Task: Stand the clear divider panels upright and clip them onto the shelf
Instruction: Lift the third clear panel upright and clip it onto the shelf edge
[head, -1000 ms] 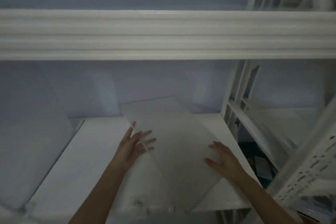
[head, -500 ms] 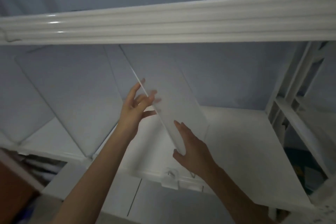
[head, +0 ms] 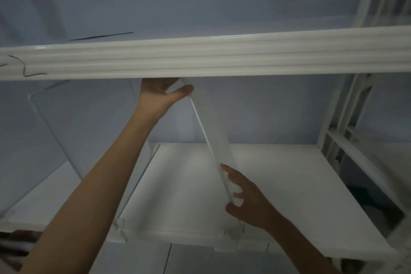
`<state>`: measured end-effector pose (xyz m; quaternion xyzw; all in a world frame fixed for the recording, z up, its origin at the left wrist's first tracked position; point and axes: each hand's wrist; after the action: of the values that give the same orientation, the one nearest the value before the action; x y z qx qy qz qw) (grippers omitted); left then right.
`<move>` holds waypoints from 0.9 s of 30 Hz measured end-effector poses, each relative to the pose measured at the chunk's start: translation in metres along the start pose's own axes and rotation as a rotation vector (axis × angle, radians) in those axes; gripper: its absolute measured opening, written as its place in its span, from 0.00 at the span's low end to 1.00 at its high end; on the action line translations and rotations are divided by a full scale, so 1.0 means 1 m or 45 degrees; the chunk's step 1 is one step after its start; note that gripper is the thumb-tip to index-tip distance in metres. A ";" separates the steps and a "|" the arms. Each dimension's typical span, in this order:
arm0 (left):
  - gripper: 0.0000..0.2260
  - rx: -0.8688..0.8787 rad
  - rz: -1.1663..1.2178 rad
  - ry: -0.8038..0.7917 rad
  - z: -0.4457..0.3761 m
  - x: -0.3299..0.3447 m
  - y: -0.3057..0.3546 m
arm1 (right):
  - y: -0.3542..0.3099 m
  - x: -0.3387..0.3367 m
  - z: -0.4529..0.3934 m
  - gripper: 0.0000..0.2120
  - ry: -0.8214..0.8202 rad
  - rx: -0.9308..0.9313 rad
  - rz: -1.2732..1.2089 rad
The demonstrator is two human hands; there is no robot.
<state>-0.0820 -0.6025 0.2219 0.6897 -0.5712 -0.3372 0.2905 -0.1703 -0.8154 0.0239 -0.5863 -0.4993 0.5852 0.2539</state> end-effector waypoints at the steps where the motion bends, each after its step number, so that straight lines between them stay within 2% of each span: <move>1: 0.29 -0.003 -0.021 -0.035 -0.001 0.000 -0.001 | 0.002 0.004 0.001 0.40 0.025 0.010 -0.019; 3: 0.41 -0.046 -0.093 -0.141 -0.004 0.000 0.000 | 0.007 0.010 0.003 0.40 0.052 0.039 -0.047; 4: 0.43 -0.068 -0.124 -0.213 -0.006 0.002 0.001 | 0.008 0.013 0.003 0.40 0.057 0.051 -0.046; 8: 0.33 -0.080 -0.247 -0.515 -0.017 0.007 0.001 | 0.008 0.021 0.005 0.42 0.097 0.074 -0.066; 12: 0.45 -0.052 -0.209 -0.620 -0.015 0.016 0.003 | 0.009 0.037 0.010 0.45 0.123 0.111 -0.094; 15: 0.42 0.023 -0.193 -0.655 -0.011 0.024 0.002 | 0.012 0.046 0.013 0.45 0.161 0.125 -0.134; 19: 0.49 0.101 -0.149 -0.731 -0.007 0.028 0.005 | 0.009 0.041 0.013 0.46 0.156 0.096 -0.199; 22: 0.42 0.105 -0.125 -0.722 -0.005 0.031 0.009 | 0.004 0.037 0.012 0.46 0.134 0.099 -0.250; 27: 0.42 0.075 -0.127 -0.698 -0.007 0.038 0.015 | 0.001 0.034 0.011 0.46 0.111 0.120 -0.301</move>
<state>-0.0806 -0.6423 0.2327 0.6079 -0.6035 -0.5084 0.0880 -0.1863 -0.7886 0.0061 -0.5355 -0.5254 0.5481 0.3698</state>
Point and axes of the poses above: each hand's wrist, its own z-axis away from the middle knuckle, its own x-axis out of the palm, y = z × x, and after that the axes turned 5 degrees about -z, right-handed
